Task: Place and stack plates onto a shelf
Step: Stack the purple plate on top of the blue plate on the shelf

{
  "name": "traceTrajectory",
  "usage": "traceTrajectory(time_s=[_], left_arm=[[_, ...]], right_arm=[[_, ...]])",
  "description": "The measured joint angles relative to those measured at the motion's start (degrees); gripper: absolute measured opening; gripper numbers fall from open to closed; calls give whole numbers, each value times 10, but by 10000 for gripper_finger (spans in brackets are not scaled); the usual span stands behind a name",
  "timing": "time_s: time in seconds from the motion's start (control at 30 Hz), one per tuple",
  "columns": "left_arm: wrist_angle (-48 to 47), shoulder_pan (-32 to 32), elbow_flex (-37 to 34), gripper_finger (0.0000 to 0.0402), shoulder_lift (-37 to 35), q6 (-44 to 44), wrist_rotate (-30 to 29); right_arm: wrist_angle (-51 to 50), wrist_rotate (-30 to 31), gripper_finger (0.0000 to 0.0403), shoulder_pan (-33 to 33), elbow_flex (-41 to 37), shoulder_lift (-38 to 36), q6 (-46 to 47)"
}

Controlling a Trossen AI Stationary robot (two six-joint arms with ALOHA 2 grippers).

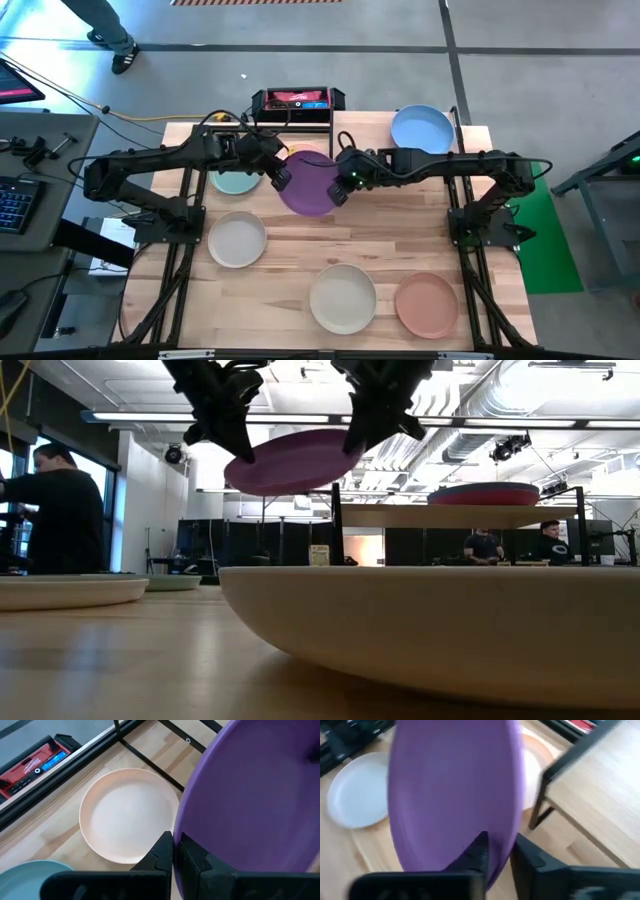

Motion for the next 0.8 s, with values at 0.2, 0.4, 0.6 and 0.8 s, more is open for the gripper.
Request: traceTrajectory(time_s=[0.2, 0.4, 0.6, 0.8], left_arm=[[1, 0, 0, 4, 0, 0, 1], [4, -1, 0, 26, 0, 2, 4], [4, 0, 0, 46, 0, 6, 17], [6, 1, 0, 75, 0, 40, 45]], right_arm=[[-7, -4, 10, -4, 0, 0, 56], [-7, -14, 2, -3, 0, 0, 93], [-8, -18, 1, 0, 0, 0, 120], [-21, -22, 0, 1, 0, 0, 147]])
